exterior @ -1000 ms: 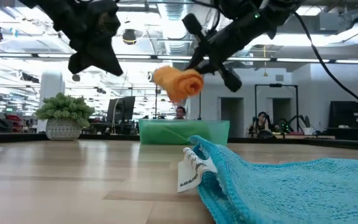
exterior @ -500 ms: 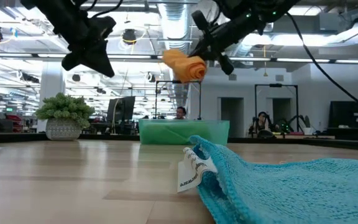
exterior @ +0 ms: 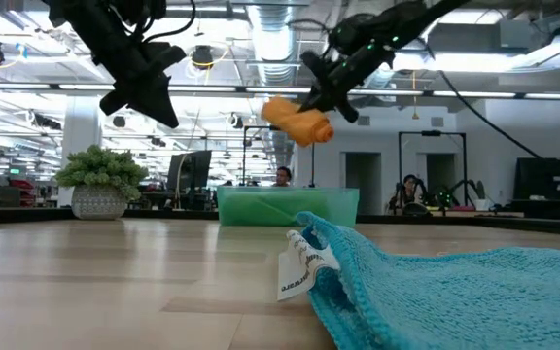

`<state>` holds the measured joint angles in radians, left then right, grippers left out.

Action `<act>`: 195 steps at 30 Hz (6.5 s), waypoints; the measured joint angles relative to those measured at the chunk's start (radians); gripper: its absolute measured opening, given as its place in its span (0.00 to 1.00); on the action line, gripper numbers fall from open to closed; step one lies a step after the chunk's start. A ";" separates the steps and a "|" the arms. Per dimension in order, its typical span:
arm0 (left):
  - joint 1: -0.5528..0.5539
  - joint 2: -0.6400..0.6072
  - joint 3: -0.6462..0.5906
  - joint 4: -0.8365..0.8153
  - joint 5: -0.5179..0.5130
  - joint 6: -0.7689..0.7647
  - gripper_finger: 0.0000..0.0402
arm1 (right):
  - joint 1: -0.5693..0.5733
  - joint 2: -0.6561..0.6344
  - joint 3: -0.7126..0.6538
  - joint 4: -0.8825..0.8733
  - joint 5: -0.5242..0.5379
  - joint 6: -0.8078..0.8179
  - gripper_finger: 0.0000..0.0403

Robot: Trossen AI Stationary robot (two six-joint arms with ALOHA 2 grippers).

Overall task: Roll microfiber towels into tight, uniform cylinder then place into a basket
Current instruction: Put the rolled orange towel into the blue bin, then roll the blue towel

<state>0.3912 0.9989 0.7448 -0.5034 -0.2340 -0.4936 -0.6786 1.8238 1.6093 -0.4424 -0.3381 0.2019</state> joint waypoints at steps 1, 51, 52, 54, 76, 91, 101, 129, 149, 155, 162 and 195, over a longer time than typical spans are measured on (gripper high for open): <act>0.011 0.000 0.000 0.000 0.012 0.000 0.00 | -0.006 0.024 0.032 -0.037 -0.001 -0.033 0.04; 0.103 0.001 0.000 -0.002 0.099 -0.026 0.00 | 0.109 0.470 0.396 -0.371 -0.029 -0.671 0.04; 0.103 0.001 0.000 -0.001 0.099 -0.026 0.00 | 0.112 0.472 0.393 -0.379 -0.027 -0.672 0.04; 0.103 0.001 0.000 0.001 0.098 -0.026 0.00 | 0.122 0.482 0.394 -0.368 -0.009 -0.673 0.04; 0.103 0.001 0.000 0.001 0.097 -0.026 0.00 | 0.172 0.488 0.394 -0.365 0.068 -0.740 0.29; 0.103 0.001 0.000 0.001 0.097 -0.026 0.00 | 0.157 0.486 0.454 -0.417 0.153 -0.653 0.53; 0.103 0.001 0.000 0.001 0.096 -0.026 0.00 | 0.106 0.484 0.592 -0.311 0.028 -0.419 0.47; 0.103 0.001 0.000 0.001 0.097 -0.026 0.00 | 0.172 0.645 0.590 -0.310 0.104 -0.151 0.25; 0.103 0.001 0.000 -0.005 0.097 -0.026 0.00 | 0.168 0.635 0.657 -0.309 0.103 -0.148 0.25; 0.103 0.001 0.000 -0.005 0.097 -0.024 0.00 | 0.152 0.635 0.739 -0.406 0.103 -0.156 0.28; 0.103 0.001 0.000 -0.006 0.097 0.003 0.00 | 0.131 0.511 0.725 -0.607 0.116 -0.188 0.28; -0.218 -0.112 0.000 -0.029 -0.026 0.156 0.00 | 0.699 0.340 0.725 -0.963 0.465 0.055 0.27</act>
<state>0.1736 0.8872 0.7444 -0.5324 -0.2596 -0.3375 0.0205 2.1639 2.3344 -1.4052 0.1271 0.2568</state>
